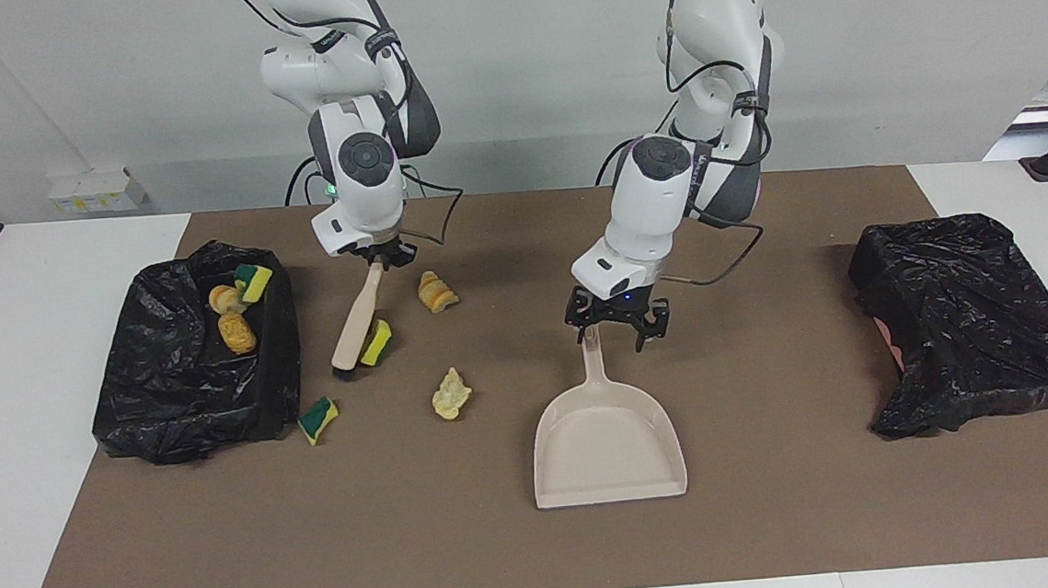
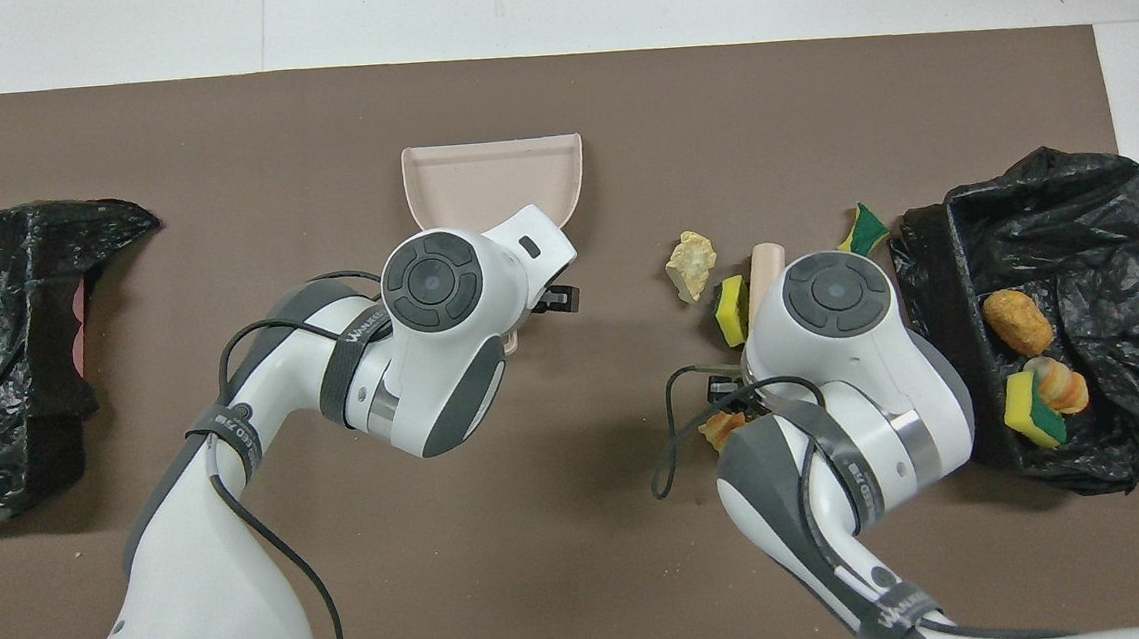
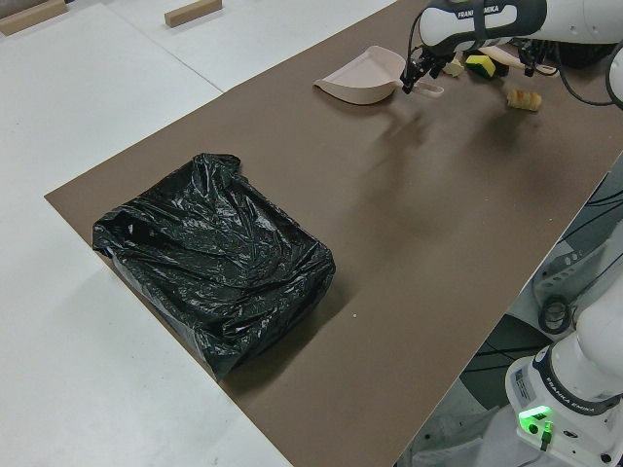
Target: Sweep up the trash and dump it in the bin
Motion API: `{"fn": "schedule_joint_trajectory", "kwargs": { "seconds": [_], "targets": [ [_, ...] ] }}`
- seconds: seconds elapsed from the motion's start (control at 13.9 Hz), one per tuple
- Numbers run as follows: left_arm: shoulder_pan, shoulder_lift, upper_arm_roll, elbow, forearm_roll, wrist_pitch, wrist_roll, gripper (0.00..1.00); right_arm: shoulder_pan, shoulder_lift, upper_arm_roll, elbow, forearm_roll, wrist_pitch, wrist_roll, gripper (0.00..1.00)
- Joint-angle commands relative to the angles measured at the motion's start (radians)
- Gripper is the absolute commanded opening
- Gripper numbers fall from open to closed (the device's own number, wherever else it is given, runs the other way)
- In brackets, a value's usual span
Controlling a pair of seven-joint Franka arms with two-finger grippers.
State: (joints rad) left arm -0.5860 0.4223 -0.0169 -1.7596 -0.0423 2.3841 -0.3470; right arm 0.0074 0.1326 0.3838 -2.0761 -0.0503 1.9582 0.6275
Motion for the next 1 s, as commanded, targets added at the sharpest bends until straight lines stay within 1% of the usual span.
{"fn": "schedule_joint_trajectory", "kwargs": {
  "seconds": [0.0, 0.14, 0.22, 0.29, 0.43, 0.5, 0.65, 0.79, 0.93],
  "targets": [
    [-0.009, 0.004, 0.020, 0.014, 0.031, -0.003, -0.010, 0.44, 0.005, 0.102, 0.001, 0.169, 0.062, -0.030, -0.022, 0.00],
    [0.002, 0.003, 0.021, 0.012, 0.033, -0.006, -0.007, 0.25, 0.032, 0.130, 0.001, 0.272, 0.063, -0.123, -0.003, 0.00],
    [0.003, -0.003, 0.025, 0.012, 0.035, -0.013, -0.003, 0.24, 0.034, 0.122, 0.000, 0.286, 0.070, -0.154, 0.018, 0.00],
    [0.009, -0.010, 0.026, 0.012, 0.033, -0.020, -0.001, 0.18, 0.022, 0.093, 0.000, 0.283, 0.067, -0.192, 0.023, 0.00],
    [0.018, -0.022, 0.028, 0.012, 0.033, -0.026, 0.000, 0.00, 0.017, 0.049, 0.000, 0.269, 0.069, -0.298, 0.029, 0.00],
    [0.021, -0.030, 0.029, 0.012, 0.033, -0.039, 0.002, 0.00, 0.019, 0.030, 0.000, 0.246, 0.069, -0.333, 0.046, 0.00],
    [0.057, -0.051, 0.028, 0.012, 0.035, -0.068, 0.048, 0.00, 0.022, -0.002, 0.000, 0.197, 0.067, -0.344, 0.113, 0.00],
    [0.090, -0.079, 0.028, 0.009, 0.033, -0.118, 0.205, 0.00, 0.019, -0.039, -0.002, 0.141, 0.069, -0.344, 0.187, 0.00],
    [0.123, -0.117, 0.028, -0.017, 0.033, -0.184, 0.368, 0.00, 0.029, -0.094, 0.000, 0.061, 0.069, -0.343, 0.315, 0.00]
  ]
}}
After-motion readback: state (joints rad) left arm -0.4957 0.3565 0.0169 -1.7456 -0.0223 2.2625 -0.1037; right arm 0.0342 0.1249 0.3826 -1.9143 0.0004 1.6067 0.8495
